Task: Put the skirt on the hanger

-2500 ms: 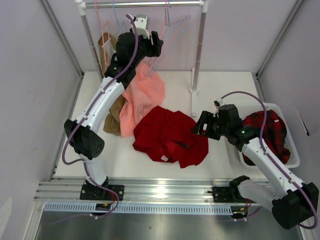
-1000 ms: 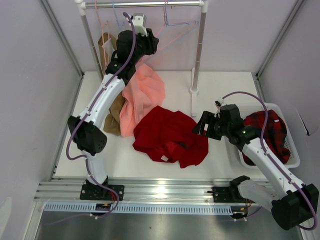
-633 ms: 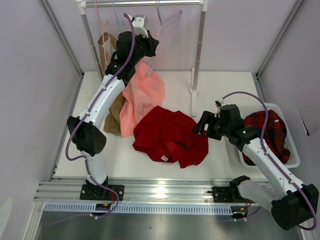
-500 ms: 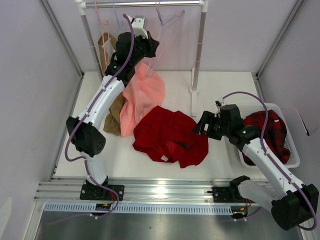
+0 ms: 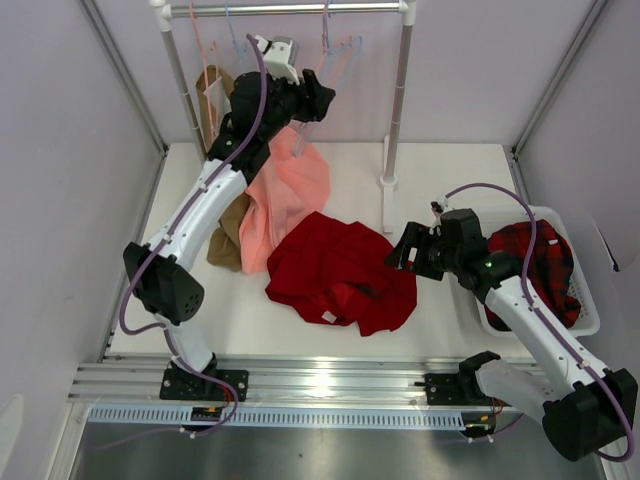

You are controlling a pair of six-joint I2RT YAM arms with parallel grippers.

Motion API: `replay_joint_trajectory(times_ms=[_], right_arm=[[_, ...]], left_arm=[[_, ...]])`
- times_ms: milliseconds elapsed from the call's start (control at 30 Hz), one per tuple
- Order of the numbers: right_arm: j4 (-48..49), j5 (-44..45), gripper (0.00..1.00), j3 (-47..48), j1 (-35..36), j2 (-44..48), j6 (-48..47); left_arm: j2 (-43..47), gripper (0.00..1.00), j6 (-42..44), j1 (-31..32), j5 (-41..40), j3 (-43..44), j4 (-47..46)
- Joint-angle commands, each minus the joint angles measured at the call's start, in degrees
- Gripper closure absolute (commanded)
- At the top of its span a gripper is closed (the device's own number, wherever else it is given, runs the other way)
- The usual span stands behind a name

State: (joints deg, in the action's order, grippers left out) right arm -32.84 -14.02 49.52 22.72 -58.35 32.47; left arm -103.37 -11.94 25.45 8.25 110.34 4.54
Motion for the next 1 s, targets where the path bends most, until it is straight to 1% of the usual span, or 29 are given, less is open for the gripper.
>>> replay_joint_trajectory(times_ms=[0, 100, 200, 300, 333, 400, 433, 533, 667, 833, 967], right_arm=[[0.06, -0.66, 0.22, -0.30, -0.22, 1.31, -0.65], [0.14, -0.74, 0.22, -0.21, -0.22, 1.22, -0.56], [-0.03, -0.57, 0.22, -0.12, -0.22, 1.22, -0.74], [-0.12, -0.66, 0.22, -0.04, -0.13, 1.22, -0.65], [-0.21, -0.74, 0.22, 0.14, -0.22, 1.13, -0.83], [-0.47, -0.74, 0.22, 0.23, -0.22, 1.31, -0.83], [-0.64, -0.66, 0.22, 0.32, -0.22, 1.31, -0.91], [-0.82, -0.57, 0.22, 0.32, -0.31, 1.39, -1.00], [-0.91, -0.57, 0.22, 0.14, -0.31, 1.31, -1.00], [-0.65, -0.74, 0.22, -0.12, -0.22, 0.96, -1.09], [-0.38, -0.83, 0.22, -0.12, -0.31, 0.87, -1.00]], left_arm=[[6.16, 0.38, 0.43, -0.14, -5.07, -1.53, -6.99], [7.92, 0.37, -0.09, -0.67, -6.93, -3.38, -9.10], [8.01, 0.36, -0.45, -1.37, -7.89, -3.12, -8.85], [5.03, 0.37, -0.36, -1.55, -10.10, 1.09, -4.99], [3.80, 0.37, -0.10, -1.72, -9.84, 4.49, -3.41], [0.20, 0.39, 0.60, -1.72, -8.44, 6.71, -0.25], [-1.03, 0.39, 1.30, -1.72, -6.77, 10.12, 0.73], [-5.43, 0.41, 1.75, -1.55, -5.88, 13.91, 3.90], [-7.28, 0.41, 2.28, -1.46, -5.44, 13.32, 4.52], [-5.44, 0.38, 1.40, -1.37, -5.09, 8.32, 1.62], [-4.73, 0.38, 1.57, -1.37, -5.53, 7.52, 1.62]])
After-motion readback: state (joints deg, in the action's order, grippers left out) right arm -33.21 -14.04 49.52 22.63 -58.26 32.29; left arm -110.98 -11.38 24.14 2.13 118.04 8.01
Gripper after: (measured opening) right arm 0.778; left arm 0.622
